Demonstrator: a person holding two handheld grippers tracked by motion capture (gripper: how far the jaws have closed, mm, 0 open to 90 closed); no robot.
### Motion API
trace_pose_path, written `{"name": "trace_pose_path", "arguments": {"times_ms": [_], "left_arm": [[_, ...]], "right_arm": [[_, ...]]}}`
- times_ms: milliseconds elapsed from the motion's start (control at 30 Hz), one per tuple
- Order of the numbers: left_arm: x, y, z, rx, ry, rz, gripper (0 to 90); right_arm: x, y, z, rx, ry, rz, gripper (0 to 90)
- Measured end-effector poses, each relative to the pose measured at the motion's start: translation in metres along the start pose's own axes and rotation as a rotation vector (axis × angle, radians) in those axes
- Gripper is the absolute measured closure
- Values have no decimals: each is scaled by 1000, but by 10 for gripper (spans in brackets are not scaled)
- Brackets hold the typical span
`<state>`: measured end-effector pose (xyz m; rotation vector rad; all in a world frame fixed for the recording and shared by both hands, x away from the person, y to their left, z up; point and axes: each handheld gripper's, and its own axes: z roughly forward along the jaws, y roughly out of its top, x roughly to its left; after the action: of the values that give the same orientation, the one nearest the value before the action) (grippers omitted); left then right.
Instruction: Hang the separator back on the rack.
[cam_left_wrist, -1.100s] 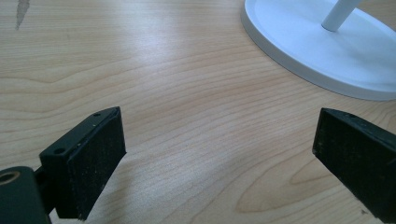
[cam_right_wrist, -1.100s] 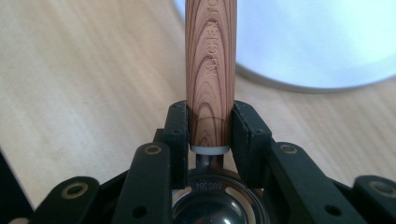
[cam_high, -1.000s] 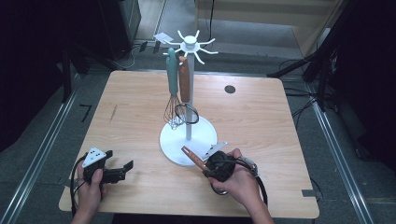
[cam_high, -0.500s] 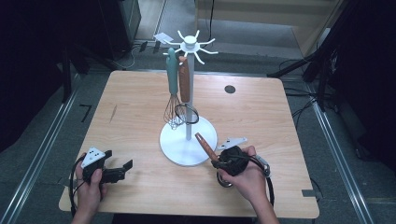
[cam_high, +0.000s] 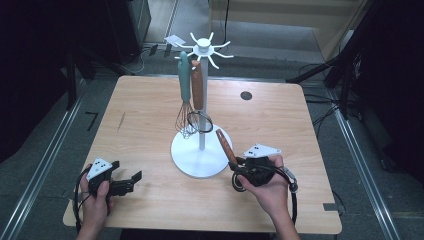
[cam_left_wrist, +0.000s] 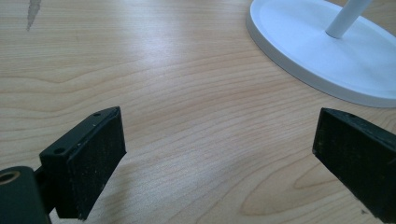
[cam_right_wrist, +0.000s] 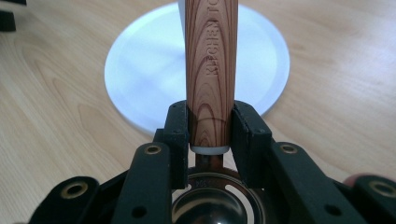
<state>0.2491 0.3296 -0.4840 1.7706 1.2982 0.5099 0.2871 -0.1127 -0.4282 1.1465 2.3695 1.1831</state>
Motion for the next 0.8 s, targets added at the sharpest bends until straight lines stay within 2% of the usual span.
{"name": "trace_pose_path", "arguments": {"times_ms": [500, 800], "left_arm": [[0, 0, 0, -1, 1, -1, 26], [-1, -1, 0, -10, 24, -4, 26]], "right_arm": [[5, 9, -23, -178, -7, 16, 712], [8, 13, -33, -260, -3, 34, 712]]}}
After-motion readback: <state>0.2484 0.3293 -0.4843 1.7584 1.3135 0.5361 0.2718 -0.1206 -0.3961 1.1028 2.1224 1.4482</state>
